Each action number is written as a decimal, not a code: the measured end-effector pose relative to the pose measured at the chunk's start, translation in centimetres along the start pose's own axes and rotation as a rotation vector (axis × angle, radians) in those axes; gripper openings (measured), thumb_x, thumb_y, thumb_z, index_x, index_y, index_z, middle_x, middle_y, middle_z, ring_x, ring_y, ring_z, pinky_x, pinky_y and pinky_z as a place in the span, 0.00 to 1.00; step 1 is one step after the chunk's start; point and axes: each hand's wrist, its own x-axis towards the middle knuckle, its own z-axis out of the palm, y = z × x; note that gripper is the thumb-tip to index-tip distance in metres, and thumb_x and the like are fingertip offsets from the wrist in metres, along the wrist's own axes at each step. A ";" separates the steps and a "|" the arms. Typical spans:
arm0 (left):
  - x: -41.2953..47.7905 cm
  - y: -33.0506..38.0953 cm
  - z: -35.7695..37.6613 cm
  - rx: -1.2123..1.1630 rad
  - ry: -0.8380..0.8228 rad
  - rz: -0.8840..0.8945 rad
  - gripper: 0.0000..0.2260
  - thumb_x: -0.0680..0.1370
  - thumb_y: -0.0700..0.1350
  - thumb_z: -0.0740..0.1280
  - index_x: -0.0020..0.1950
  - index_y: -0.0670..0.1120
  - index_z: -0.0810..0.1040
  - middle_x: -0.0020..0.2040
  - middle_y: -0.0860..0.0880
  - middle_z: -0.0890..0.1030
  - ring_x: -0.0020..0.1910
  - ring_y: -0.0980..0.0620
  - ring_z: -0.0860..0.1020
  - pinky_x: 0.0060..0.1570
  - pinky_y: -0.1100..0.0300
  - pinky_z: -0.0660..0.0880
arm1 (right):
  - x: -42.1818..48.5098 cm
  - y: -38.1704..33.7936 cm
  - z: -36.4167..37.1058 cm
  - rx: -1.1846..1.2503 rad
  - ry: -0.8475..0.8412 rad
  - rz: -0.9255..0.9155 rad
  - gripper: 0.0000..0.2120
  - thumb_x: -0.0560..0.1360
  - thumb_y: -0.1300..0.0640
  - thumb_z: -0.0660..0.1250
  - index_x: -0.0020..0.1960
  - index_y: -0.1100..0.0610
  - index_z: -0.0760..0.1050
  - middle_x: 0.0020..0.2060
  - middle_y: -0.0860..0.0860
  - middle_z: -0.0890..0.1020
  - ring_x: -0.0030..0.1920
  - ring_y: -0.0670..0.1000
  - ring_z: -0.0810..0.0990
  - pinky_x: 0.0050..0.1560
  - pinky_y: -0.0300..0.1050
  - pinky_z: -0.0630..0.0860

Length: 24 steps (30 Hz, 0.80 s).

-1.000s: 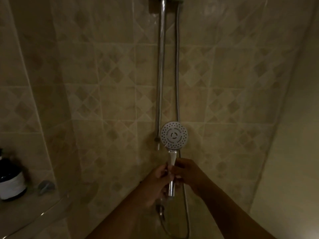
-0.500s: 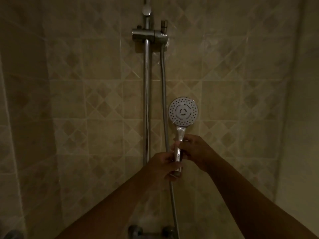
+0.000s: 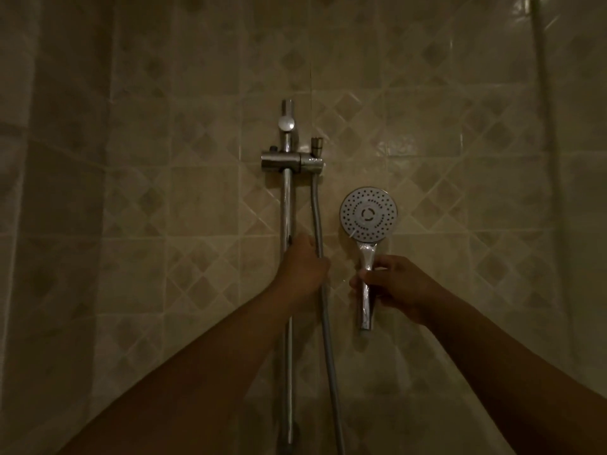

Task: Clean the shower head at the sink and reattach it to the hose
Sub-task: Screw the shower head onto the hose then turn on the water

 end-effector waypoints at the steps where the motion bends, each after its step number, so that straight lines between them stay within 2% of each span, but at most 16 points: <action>1: 0.8 0.3 0.0 0.036 0.010 0.026 0.14 0.78 0.40 0.68 0.62 0.41 0.70 0.52 0.42 0.79 0.44 0.50 0.78 0.37 0.60 0.75 | 0.4 -0.3 -0.1 -0.005 0.001 -0.010 0.09 0.78 0.65 0.66 0.58 0.65 0.76 0.46 0.62 0.85 0.39 0.53 0.86 0.31 0.39 0.78; 2: 1.5 0.6 0.2 0.072 0.027 0.044 0.15 0.79 0.41 0.68 0.63 0.40 0.69 0.54 0.41 0.78 0.46 0.49 0.79 0.39 0.59 0.76 | 0.8 -0.6 -0.2 -0.007 -0.003 -0.019 0.09 0.78 0.64 0.66 0.57 0.64 0.76 0.46 0.61 0.86 0.40 0.52 0.86 0.31 0.38 0.78; 4: 3.1 1.3 0.7 0.157 0.092 0.068 0.18 0.79 0.43 0.69 0.65 0.39 0.68 0.59 0.39 0.77 0.54 0.43 0.79 0.49 0.52 0.78 | 1.4 -1.3 -0.5 -0.020 -0.019 -0.033 0.08 0.78 0.63 0.67 0.56 0.62 0.77 0.46 0.59 0.86 0.41 0.52 0.87 0.32 0.38 0.78; 7: 5.2 2.3 1.2 0.229 0.178 0.072 0.20 0.79 0.43 0.68 0.67 0.40 0.67 0.63 0.39 0.76 0.59 0.40 0.78 0.57 0.48 0.78 | 2.4 -2.2 -0.8 -0.053 -0.023 -0.072 0.07 0.77 0.63 0.67 0.55 0.60 0.77 0.46 0.59 0.86 0.45 0.56 0.87 0.37 0.43 0.80; 10: 6.9 2.8 1.7 0.261 0.243 0.069 0.21 0.79 0.40 0.67 0.69 0.42 0.64 0.62 0.40 0.77 0.58 0.39 0.79 0.55 0.45 0.79 | 3.2 -3.0 -1.0 -0.052 -0.022 -0.115 0.06 0.77 0.64 0.66 0.54 0.62 0.77 0.46 0.60 0.86 0.47 0.59 0.86 0.44 0.50 0.82; 12: 7.7 3.1 2.1 0.286 0.308 0.055 0.21 0.79 0.38 0.65 0.70 0.43 0.63 0.61 0.40 0.78 0.57 0.38 0.80 0.55 0.46 0.79 | 3.7 -3.6 -1.0 -0.035 -0.020 -0.132 0.07 0.77 0.65 0.66 0.55 0.63 0.77 0.46 0.61 0.86 0.45 0.59 0.86 0.42 0.49 0.82; 16: 8.7 3.4 3.0 0.257 0.427 0.031 0.13 0.79 0.38 0.64 0.63 0.43 0.68 0.58 0.41 0.79 0.54 0.39 0.80 0.49 0.48 0.78 | 4.3 -4.2 -1.1 -0.012 -0.013 -0.152 0.07 0.78 0.65 0.65 0.55 0.62 0.77 0.44 0.59 0.86 0.42 0.57 0.86 0.38 0.46 0.81; 18: 9.1 3.5 3.0 0.179 0.437 0.045 0.10 0.79 0.40 0.64 0.60 0.43 0.70 0.56 0.41 0.79 0.53 0.39 0.80 0.51 0.47 0.78 | 4.4 -4.2 -1.4 -0.009 -0.009 -0.150 0.07 0.78 0.65 0.65 0.55 0.63 0.77 0.44 0.59 0.86 0.42 0.57 0.86 0.39 0.46 0.81; 21: 9.8 3.7 2.9 0.086 0.437 0.106 0.09 0.79 0.40 0.64 0.59 0.42 0.74 0.56 0.41 0.79 0.53 0.40 0.79 0.53 0.45 0.78 | 4.5 -4.0 -2.0 -0.007 0.007 -0.136 0.07 0.78 0.65 0.66 0.56 0.63 0.77 0.45 0.60 0.85 0.43 0.57 0.86 0.41 0.48 0.81; 24: 10.2 3.9 3.0 0.013 0.456 0.146 0.09 0.79 0.40 0.64 0.59 0.43 0.76 0.54 0.43 0.79 0.52 0.43 0.79 0.52 0.46 0.78 | 4.5 -4.2 -2.6 0.013 0.020 -0.127 0.08 0.78 0.66 0.66 0.57 0.64 0.77 0.46 0.61 0.85 0.42 0.56 0.86 0.37 0.45 0.81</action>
